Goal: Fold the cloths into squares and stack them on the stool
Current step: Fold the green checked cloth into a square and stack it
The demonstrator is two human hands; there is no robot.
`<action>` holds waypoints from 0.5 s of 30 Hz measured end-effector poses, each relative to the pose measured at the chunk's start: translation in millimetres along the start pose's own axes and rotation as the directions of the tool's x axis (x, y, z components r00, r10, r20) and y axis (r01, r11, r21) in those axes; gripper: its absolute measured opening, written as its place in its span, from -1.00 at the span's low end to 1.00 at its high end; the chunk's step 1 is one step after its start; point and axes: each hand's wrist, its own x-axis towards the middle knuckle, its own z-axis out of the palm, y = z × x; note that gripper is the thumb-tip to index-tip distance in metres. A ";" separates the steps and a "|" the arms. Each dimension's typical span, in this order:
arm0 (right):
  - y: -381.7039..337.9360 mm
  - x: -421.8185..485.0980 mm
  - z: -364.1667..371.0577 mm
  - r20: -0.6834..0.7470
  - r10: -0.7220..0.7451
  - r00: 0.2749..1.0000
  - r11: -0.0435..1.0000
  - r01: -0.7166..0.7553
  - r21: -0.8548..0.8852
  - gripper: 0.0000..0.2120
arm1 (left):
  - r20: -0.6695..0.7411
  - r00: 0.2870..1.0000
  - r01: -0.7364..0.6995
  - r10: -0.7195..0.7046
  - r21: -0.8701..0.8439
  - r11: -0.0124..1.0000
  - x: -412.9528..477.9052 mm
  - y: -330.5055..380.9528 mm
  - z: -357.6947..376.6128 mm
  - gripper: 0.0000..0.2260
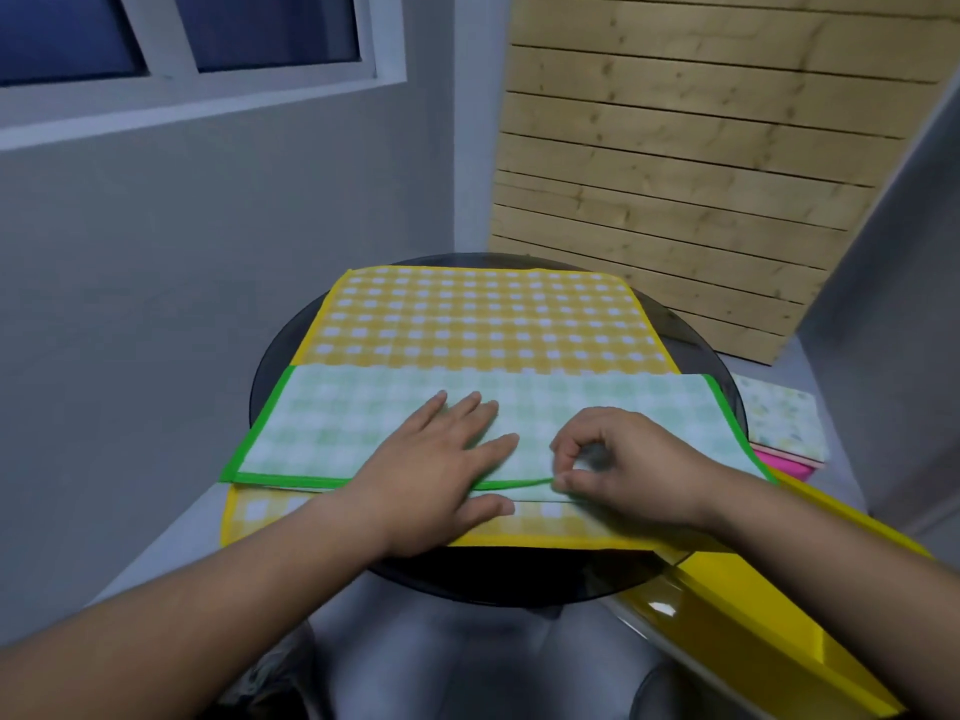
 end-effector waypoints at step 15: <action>1.0 -11.2 12.5 0.036 -0.041 0.999 0.985 0.047 -0.168 -0.95 | 0.138 0.990 0.046 -0.022 -0.174 0.984 1.2 -2.7 10.0 -0.40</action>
